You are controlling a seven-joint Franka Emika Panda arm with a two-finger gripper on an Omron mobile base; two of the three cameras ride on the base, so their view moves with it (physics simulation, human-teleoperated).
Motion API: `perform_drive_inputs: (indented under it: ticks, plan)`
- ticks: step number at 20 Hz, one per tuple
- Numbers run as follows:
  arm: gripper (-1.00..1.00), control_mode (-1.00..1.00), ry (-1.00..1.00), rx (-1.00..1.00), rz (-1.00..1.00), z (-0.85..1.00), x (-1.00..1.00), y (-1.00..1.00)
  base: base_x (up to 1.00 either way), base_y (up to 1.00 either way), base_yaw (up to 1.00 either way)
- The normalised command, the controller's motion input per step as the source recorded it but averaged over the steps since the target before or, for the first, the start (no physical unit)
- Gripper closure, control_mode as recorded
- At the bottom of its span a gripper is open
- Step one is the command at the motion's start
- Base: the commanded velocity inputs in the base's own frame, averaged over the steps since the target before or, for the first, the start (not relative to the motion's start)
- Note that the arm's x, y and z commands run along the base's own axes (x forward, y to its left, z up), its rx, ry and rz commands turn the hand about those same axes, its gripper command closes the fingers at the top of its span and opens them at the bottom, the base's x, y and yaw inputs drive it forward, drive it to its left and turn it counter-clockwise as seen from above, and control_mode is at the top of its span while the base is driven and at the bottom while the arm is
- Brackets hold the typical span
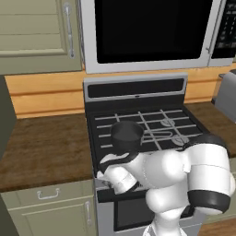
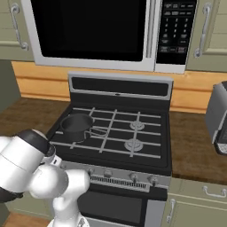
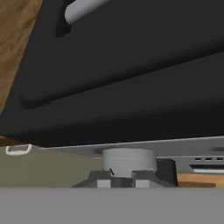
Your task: Turn off the front left burner of the stove.
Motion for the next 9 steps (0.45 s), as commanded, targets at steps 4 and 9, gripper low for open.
perform_drive_inputs:
  ticks: [4,9]
  plan:
    - [1.00,-1.00,0.03,0.23,0.02,-0.01,0.00,0.00,0.00,0.00,0.00]
    - [1.00,-1.00,0.24,0.13,0.00,0.00,0.00,-0.02,0.00,0.00,0.00]
